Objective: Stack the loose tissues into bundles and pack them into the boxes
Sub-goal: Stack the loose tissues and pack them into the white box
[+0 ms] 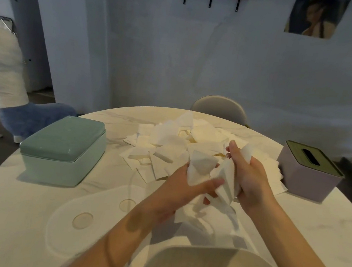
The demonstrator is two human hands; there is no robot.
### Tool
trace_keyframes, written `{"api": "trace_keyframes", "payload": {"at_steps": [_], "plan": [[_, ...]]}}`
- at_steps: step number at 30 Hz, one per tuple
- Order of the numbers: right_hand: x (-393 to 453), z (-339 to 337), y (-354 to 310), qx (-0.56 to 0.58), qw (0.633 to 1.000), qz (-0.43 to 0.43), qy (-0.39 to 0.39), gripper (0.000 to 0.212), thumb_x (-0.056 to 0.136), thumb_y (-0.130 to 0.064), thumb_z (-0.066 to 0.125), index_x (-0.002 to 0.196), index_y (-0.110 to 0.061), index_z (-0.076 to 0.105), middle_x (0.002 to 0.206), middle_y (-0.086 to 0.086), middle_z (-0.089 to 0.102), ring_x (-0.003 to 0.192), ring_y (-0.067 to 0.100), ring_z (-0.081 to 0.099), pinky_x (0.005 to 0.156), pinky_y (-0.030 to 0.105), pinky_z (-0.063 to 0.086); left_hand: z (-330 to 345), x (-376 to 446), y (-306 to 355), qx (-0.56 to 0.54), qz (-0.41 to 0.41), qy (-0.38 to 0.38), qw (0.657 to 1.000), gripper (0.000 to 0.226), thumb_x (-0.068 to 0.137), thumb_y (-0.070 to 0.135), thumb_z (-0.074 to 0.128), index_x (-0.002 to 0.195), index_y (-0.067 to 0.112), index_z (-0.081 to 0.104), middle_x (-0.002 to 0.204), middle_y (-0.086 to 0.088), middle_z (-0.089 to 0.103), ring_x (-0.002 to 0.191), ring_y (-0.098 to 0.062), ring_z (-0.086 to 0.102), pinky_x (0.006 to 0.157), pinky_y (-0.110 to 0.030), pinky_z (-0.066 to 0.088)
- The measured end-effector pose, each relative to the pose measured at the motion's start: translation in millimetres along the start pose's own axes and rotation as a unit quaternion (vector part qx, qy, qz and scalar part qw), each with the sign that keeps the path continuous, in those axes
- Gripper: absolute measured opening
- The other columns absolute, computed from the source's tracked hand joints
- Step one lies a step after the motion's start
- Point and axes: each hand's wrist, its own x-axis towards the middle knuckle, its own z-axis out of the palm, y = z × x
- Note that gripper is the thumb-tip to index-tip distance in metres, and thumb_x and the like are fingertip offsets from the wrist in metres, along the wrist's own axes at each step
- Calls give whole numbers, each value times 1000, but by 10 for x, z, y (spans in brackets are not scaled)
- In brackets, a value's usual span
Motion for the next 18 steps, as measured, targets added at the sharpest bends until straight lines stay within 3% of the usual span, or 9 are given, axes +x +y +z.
{"api": "trace_keyframes", "payload": {"at_steps": [3,6,9,11,15,18], "plan": [[-25,19,53,-20,999,-37,-27,43,94,-59,59,106,-20,71,94,0,75,91,24,72,75,38,58,48,-11,-43,8,-7,42,999,43,85,32,82,124,32,63,103,13,76,93,-7,73,75,-21,58],[-4,12,101,-55,995,-63,-57,48,93,-63,58,111,-21,72,102,-3,77,99,24,72,89,42,59,-14,29,-116,-38,3,92,995,47,87,21,82,130,22,64,112,2,76,104,-18,73,88,-36,61],[4,-31,104,-117,987,-70,-84,62,76,-74,61,116,-27,69,110,-7,74,104,20,70,96,42,56,-104,33,-123,-84,10,113,990,41,90,13,78,128,20,67,114,0,77,106,-20,74,92,-40,60],[-10,-92,96,-141,981,-77,-106,63,68,-68,67,117,-30,67,112,-10,74,102,16,71,96,38,57,-169,54,-130,-91,11,135,987,45,89,15,80,131,21,66,117,0,76,109,-21,73,94,-43,60],[-9,-198,88,-99,984,-103,-104,39,74,-44,75,109,-27,70,104,-9,77,94,11,73,85,28,61,-239,99,-104,-136,18,165,977,50,85,20,83,132,22,64,122,-4,74,114,-29,71,99,-53,56],[-37,-148,88,-128,981,-77,-124,51,69,-49,78,114,-29,66,109,-8,73,93,14,72,69,20,59,-246,84,-35,-187,13,154,970,38,92,9,74,128,19,66,120,-7,75,111,-29,72,94,-49,59]]}}
